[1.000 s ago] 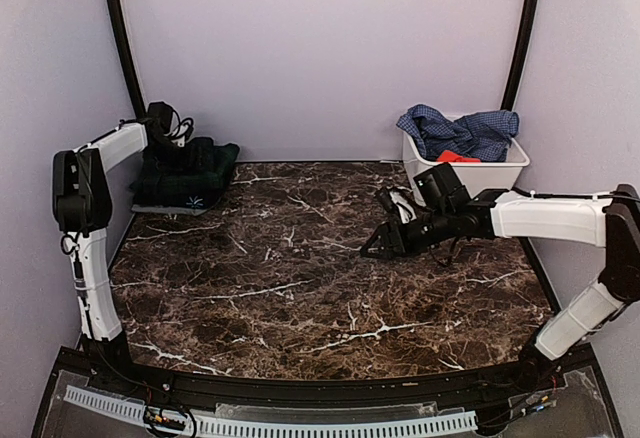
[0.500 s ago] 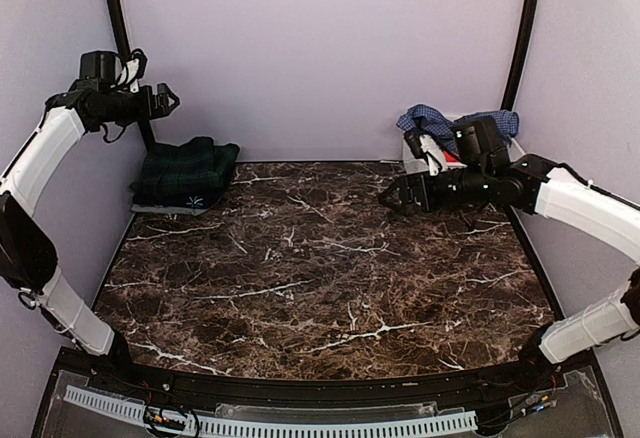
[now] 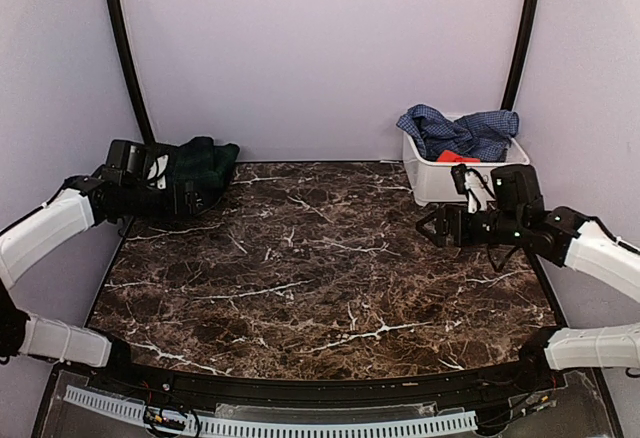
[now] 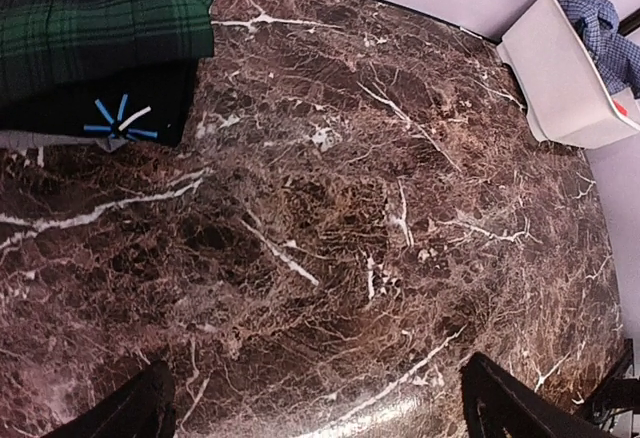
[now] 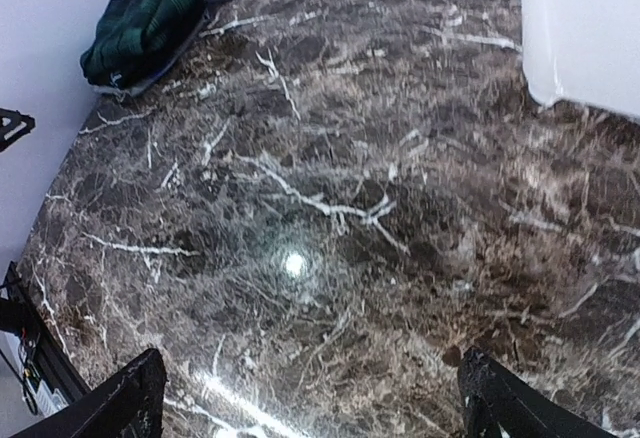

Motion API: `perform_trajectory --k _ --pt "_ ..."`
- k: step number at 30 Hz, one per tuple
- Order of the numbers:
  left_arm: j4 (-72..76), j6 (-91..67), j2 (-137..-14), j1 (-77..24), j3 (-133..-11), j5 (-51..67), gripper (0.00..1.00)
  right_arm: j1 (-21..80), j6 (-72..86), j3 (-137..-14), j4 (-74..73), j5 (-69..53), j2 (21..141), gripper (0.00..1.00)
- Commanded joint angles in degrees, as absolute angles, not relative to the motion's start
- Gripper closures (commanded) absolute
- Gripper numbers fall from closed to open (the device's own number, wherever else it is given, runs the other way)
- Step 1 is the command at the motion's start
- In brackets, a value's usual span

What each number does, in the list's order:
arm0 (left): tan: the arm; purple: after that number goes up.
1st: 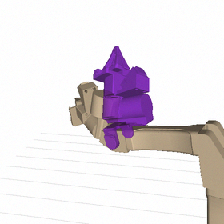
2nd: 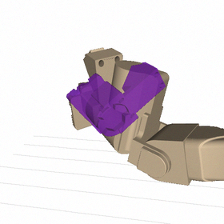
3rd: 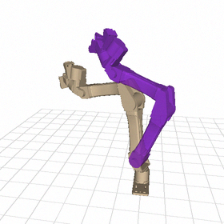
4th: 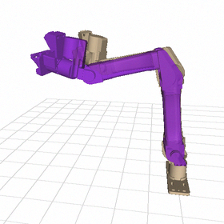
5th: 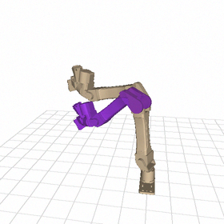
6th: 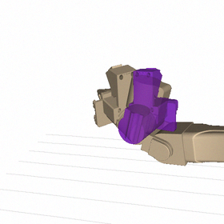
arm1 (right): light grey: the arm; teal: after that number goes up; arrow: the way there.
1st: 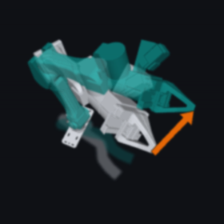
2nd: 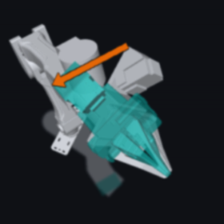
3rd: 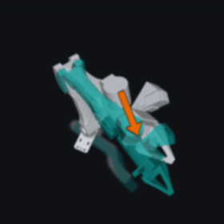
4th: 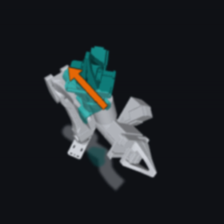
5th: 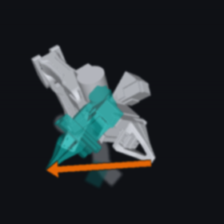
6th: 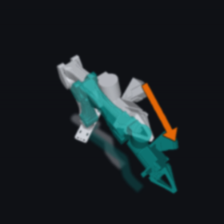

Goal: Fold and stack the mixed laundry pile
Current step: Reset both arms

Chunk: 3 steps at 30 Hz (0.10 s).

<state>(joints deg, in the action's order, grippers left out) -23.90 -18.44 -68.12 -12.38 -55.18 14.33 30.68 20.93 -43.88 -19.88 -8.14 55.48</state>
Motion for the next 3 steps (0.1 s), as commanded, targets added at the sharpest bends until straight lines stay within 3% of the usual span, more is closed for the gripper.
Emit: perform_trajectory --k 1,3 --pt "-20.22 -24.38 -65.2 -13.55 -52.34 13.61 0.01 30.5 25.87 -38.61 -14.4 -10.22 52.33 0.01" --pt "-21.0 -25.79 -66.04 -13.72 -52.3 12.64 0.01 30.5 26.03 -37.49 -14.17 -10.14 51.36 0.01"
